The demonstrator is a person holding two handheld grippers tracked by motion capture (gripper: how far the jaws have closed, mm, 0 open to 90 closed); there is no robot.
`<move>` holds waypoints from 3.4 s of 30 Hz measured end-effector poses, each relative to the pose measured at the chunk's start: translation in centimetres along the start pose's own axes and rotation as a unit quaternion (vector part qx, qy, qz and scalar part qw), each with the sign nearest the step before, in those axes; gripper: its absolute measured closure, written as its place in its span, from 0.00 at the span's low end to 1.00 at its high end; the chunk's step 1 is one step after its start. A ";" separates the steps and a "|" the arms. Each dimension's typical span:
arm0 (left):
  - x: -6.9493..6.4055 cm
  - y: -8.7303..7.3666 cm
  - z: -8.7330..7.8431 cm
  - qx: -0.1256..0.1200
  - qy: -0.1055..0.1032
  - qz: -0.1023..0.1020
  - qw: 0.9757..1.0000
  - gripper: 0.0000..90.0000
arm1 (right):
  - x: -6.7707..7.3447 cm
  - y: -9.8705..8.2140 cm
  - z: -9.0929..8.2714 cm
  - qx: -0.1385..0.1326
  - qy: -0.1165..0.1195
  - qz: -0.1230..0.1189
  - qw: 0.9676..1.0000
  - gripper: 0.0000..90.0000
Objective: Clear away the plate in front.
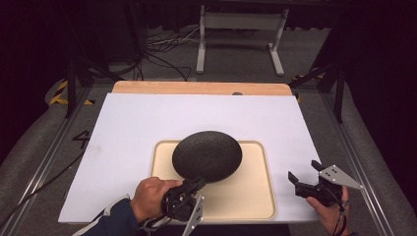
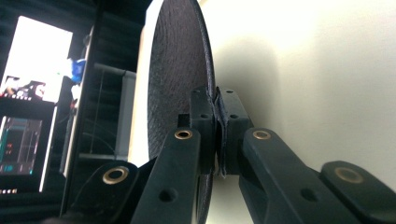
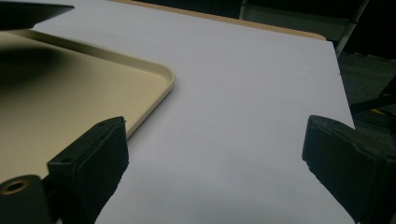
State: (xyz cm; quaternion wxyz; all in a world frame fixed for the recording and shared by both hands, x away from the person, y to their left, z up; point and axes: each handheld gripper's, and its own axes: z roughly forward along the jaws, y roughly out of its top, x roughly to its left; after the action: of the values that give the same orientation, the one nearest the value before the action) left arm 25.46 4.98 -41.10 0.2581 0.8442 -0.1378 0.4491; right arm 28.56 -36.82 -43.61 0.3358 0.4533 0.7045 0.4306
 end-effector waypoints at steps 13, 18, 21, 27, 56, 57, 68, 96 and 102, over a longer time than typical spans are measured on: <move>-2.0 0.0 1.3 -0.001 -0.035 0.028 0.999 0.96 | 0.1 0.0 0.1 0.001 0.000 -0.002 1.000 0.09; -2.5 -0.4 1.7 -0.005 -0.039 0.030 0.999 0.97 | 0.1 0.0 0.0 0.002 -0.001 -0.002 1.000 0.09; -2.8 -0.5 1.7 -0.005 -0.035 0.027 0.999 0.97 | -0.2 0.0 0.0 -0.001 -0.004 0.004 1.000 0.09; -2.9 -1.1 1.6 -0.007 -0.050 0.003 0.999 0.95 | -0.3 -0.1 -0.1 0.002 -0.007 0.002 1.000 0.09; -3.3 -2.7 1.0 -0.002 -0.135 -0.078 0.988 0.88 | -0.5 -0.1 -0.2 0.000 -0.013 0.008 1.000 0.08; -3.2 -2.7 0.9 -0.008 -0.135 -0.090 0.987 0.88 | -0.4 -0.1 -0.2 0.000 -0.013 0.006 1.000 0.08; -1.3 -3.8 -0.2 -0.050 -0.144 -0.161 0.975 0.89 | -0.2 0.0 -0.2 -0.003 -0.005 -0.002 1.000 0.08; 3.5 -10.7 -2.3 -0.025 -0.054 -0.267 0.962 0.80 | -0.4 -0.2 -0.1 -0.002 -0.005 -0.007 1.000 0.08; 4.1 -12.3 -2.5 -0.020 -0.044 -0.287 0.957 0.70 | -0.4 -0.2 -0.1 -0.002 -0.006 -0.007 1.000 0.08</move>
State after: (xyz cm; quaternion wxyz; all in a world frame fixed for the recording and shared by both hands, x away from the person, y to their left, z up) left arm 31.73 16.57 -40.42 0.3867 0.8618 0.0896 0.3157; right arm 28.53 -37.31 -43.74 0.3434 0.4506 0.7048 0.4269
